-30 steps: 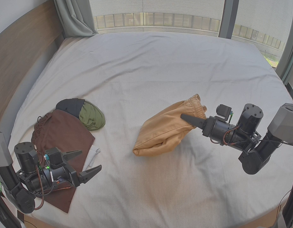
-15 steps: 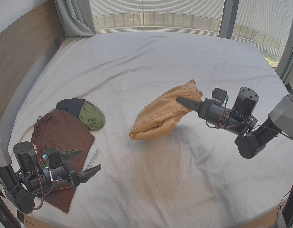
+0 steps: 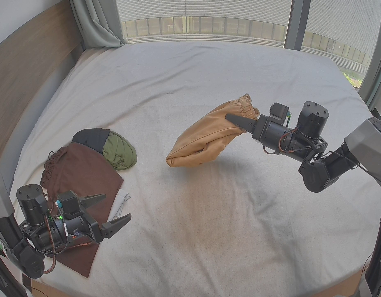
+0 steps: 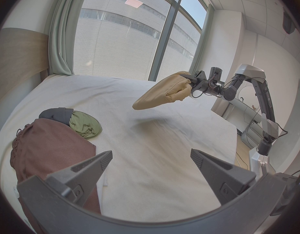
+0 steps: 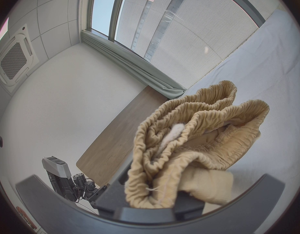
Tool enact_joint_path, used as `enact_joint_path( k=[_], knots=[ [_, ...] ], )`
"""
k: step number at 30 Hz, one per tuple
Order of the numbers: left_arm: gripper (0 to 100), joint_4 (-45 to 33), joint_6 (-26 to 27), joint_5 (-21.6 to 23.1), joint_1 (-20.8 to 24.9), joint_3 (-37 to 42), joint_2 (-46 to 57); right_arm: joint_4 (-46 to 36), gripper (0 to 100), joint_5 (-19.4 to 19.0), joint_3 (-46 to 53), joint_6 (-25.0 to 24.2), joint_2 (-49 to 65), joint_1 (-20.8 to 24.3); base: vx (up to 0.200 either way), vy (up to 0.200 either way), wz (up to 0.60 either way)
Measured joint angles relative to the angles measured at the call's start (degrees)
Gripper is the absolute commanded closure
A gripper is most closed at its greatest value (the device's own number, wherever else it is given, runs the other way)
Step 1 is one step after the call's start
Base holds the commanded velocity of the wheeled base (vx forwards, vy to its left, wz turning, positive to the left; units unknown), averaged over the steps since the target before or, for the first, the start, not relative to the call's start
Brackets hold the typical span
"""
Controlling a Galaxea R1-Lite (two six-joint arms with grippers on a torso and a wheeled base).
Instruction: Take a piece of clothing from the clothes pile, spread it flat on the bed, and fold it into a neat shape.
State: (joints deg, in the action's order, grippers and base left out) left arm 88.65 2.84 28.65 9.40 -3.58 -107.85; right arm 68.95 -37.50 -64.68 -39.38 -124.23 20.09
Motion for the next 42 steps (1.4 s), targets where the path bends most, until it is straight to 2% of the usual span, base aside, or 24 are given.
enact_joint_path(
  k=[13, 42],
  knots=[
    [0, 0.0, -0.2, 0.0, 0.0, 0.3, 0.7, -2.9, 100, 0.0, -3.4, -0.1, -1.0, -0.1, 0.000, 0.000, 0.00],
    [0, 0.0, -0.3, 0.1, 0.0, 0.5, 0.7, -14.8, 100, 0.2, -28.1, -2.0, -11.5, -2.5, 0.000, 0.000, 0.00]
  ],
)
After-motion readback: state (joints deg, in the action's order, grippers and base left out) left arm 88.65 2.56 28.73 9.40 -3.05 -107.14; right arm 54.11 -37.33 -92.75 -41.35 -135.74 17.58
